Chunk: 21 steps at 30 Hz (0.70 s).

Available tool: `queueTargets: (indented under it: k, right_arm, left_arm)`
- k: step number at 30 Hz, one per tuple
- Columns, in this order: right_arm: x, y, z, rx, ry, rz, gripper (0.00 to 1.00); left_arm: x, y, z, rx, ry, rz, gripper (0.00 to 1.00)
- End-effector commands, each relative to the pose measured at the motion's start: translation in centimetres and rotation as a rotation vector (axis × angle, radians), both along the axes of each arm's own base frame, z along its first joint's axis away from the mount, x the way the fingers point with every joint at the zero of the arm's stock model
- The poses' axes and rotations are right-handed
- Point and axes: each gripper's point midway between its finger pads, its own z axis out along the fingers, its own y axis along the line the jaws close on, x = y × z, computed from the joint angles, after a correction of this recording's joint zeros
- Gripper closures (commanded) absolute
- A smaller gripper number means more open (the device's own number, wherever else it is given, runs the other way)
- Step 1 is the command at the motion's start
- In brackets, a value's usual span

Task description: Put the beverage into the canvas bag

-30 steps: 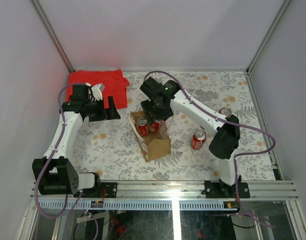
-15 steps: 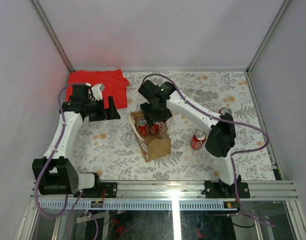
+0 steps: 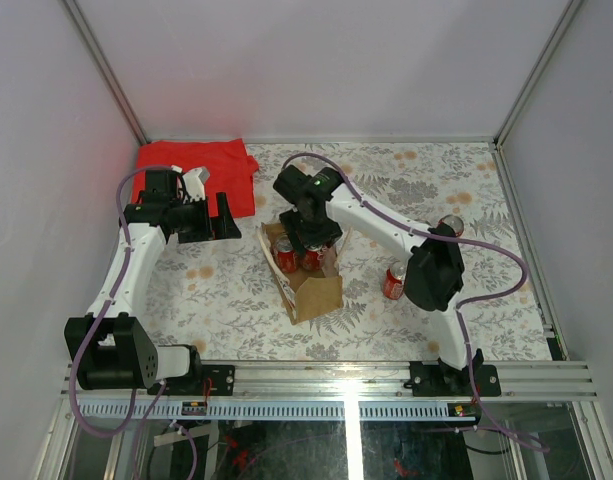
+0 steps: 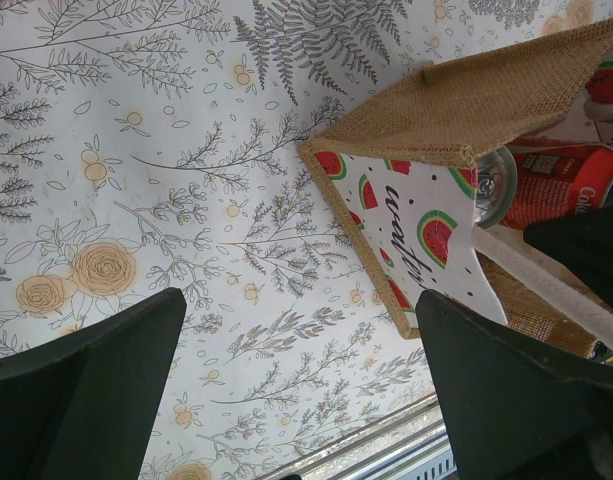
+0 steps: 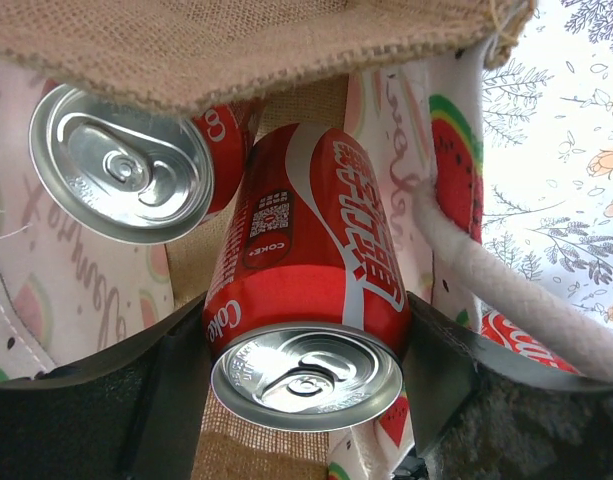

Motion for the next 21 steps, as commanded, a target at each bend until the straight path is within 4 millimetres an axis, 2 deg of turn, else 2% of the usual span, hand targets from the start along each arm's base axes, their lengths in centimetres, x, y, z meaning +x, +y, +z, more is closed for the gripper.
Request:
queueTargets:
  k: [1, 7, 15, 18, 21]
  right_arm:
    - [1.0, 0.3, 0.5, 0.005, -0.056, 0.018, 1.00]
    - [0.8, -0.1, -0.9, -0.025, -0.036, 0.023, 1.00]
    - [0.7, -0.3, -1.9, -0.050, -0.023, 0.024, 0.98]
    - [0.8, -0.4, -2.3, -0.057, -0.019, 0.023, 0.92]
    - [0.7, -0.5, -2.6, -0.067, -0.016, 0.025, 0.78]
  left_arm:
    - [-0.2, -0.1, 0.0, -0.014, -0.001, -0.009, 0.00]
    - [-0.2, -0.1, 0.0, -0.014, -0.004, -0.008, 0.00]
    - [-0.4, -0.1, -0.2, -0.015, -0.001, -0.011, 0.00]
    - [-0.4, -0.1, -0.2, -0.015, -0.002, -0.011, 0.00]
    - [-0.4, -0.1, -0.1, -0.015, -0.004, -0.010, 0.00]
